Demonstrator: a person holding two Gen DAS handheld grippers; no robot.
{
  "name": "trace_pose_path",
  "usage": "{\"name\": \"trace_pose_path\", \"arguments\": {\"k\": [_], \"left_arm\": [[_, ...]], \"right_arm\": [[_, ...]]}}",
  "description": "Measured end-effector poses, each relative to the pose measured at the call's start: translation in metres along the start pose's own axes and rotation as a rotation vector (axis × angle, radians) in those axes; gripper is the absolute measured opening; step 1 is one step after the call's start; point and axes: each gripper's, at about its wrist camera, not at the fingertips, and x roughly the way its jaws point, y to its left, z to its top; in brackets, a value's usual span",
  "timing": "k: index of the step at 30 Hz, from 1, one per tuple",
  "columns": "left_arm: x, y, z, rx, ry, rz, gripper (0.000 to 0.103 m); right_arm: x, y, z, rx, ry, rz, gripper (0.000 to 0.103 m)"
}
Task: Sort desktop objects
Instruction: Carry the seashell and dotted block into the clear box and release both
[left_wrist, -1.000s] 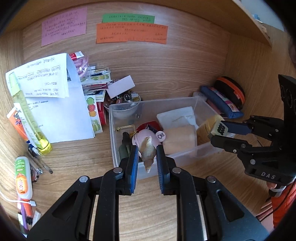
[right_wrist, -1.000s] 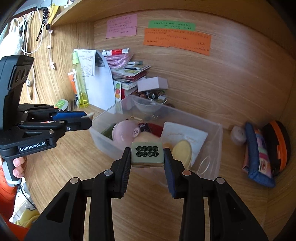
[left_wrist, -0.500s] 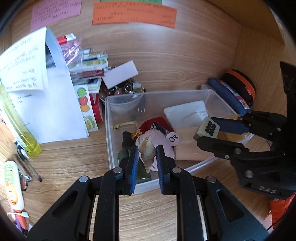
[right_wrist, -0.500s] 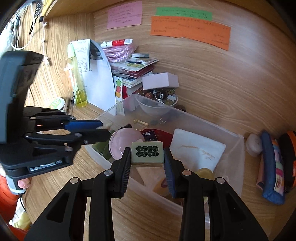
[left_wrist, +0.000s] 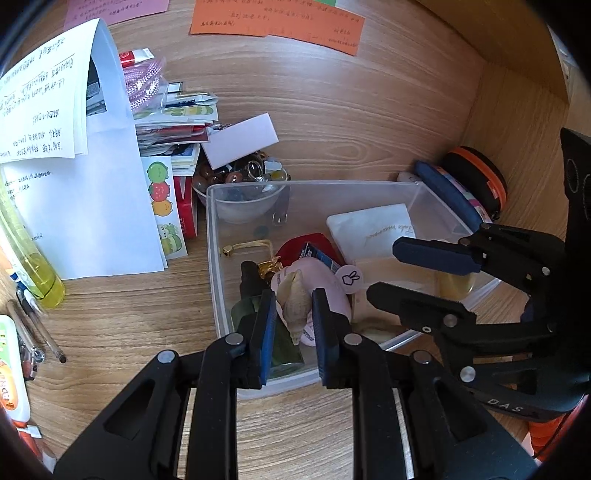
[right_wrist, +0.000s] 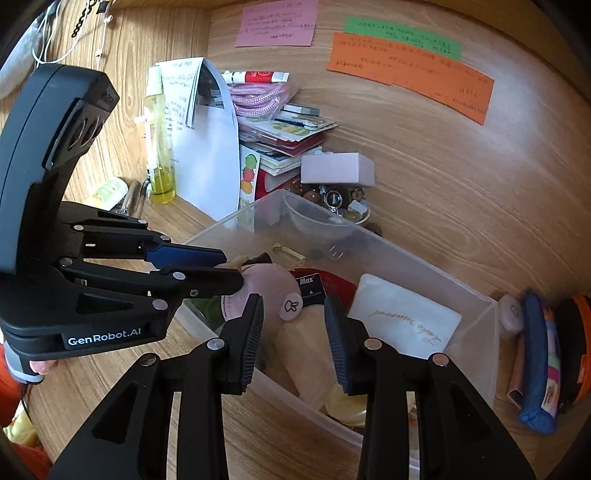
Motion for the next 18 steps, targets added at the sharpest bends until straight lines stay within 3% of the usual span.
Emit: {"name": "trace_pose_path", "arguments": {"k": [5,14,18], "left_arm": [[-0.001,0.0,0.0,0.0,0.004,-0.011,0.018],[-0.011,-0.008,-0.001,0.021,-0.015,0.018,0.029],[-0.019,-0.013,-0.002,0.03,-0.032,0.038,0.043]], "right_arm": [[-0.001,-0.001,0.002,0.005,0.002,-0.002,0.032],[-0.024,-0.008,0.002,0.027,-0.041,-0.055,0.052],[-0.034,-0.017,-0.002,0.057,-0.048,-0.079,0.058]]}}
